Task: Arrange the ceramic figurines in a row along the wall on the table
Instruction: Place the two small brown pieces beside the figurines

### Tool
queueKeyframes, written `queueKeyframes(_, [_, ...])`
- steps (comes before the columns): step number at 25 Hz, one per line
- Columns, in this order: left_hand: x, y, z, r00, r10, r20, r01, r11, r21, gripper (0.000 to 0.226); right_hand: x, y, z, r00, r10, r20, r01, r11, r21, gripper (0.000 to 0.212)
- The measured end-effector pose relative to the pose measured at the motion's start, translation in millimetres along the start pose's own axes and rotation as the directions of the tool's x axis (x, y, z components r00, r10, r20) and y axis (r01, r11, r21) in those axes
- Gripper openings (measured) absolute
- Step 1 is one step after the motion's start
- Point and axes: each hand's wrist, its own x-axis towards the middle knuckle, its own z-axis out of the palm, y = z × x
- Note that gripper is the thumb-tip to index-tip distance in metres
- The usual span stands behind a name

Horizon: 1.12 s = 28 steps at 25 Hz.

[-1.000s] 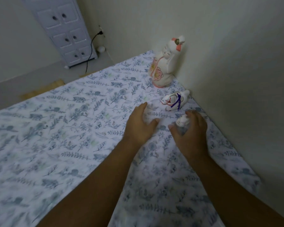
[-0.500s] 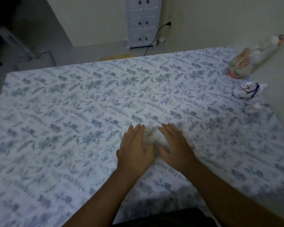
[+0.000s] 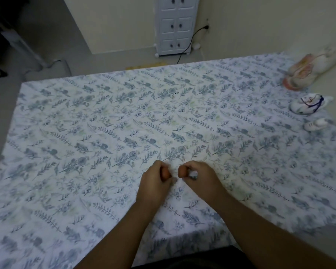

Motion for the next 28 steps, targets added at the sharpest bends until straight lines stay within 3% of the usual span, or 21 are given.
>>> queueKeyframes(3, [14.6, 24.1, 20.1, 0.991, 0.132, 0.031, -0.131, 0.991, -0.036, 0.033, -6.9, 15.3, -24.4, 0.985, 0.140, -0.097, -0.131, 0.987, 0.096, 0.015])
queueKeyframes(7, [36.5, 83.3, 82.6, 0.939, 0.323, 0.117, -0.321, 0.946, -0.037, 0.036, -23.0, 64.4, -91.5, 0.903, 0.341, -0.261, -0.265, 0.921, 0.287, 0.027])
queueKeyframes(11, [58.2, 166.4, 179.7, 0.865, 0.424, 0.269, -0.424, 0.904, -0.062, 0.039, -38.1, 130.6, -189.3, 0.793, 0.408, -0.452, -0.296, 0.907, 0.300, 0.027])
queueKeyframes(13, [68.9, 208.3, 234.4, 0.831, 0.439, 0.342, -0.438, 0.895, -0.085, 0.041, -44.0, 167.8, -235.3, 0.705, 0.470, -0.532, -0.343, 0.882, 0.324, 0.026])
queueKeyframes(19, [96.2, 299.5, 366.2, 0.746, 0.522, 0.415, -0.518, 0.845, -0.131, 0.032, -54.5, 250.4, -322.3, 0.506, 0.551, -0.664, -0.421, 0.829, 0.367, 0.018])
queueKeyframes(24, [111.3, 306.5, 412.1, 0.738, 0.520, 0.430, -0.542, 0.836, -0.081, 0.042, -57.2, 269.8, -328.8, 0.533, 0.561, -0.633, -0.432, 0.824, 0.366, 0.011])
queueKeyframes(28, [110.2, 295.7, 414.0, 0.741, 0.522, 0.423, -0.538, 0.838, -0.090, 0.053, -61.7, 270.3, -324.2, 0.545, 0.507, -0.668, -0.422, 0.854, 0.305, 0.021])
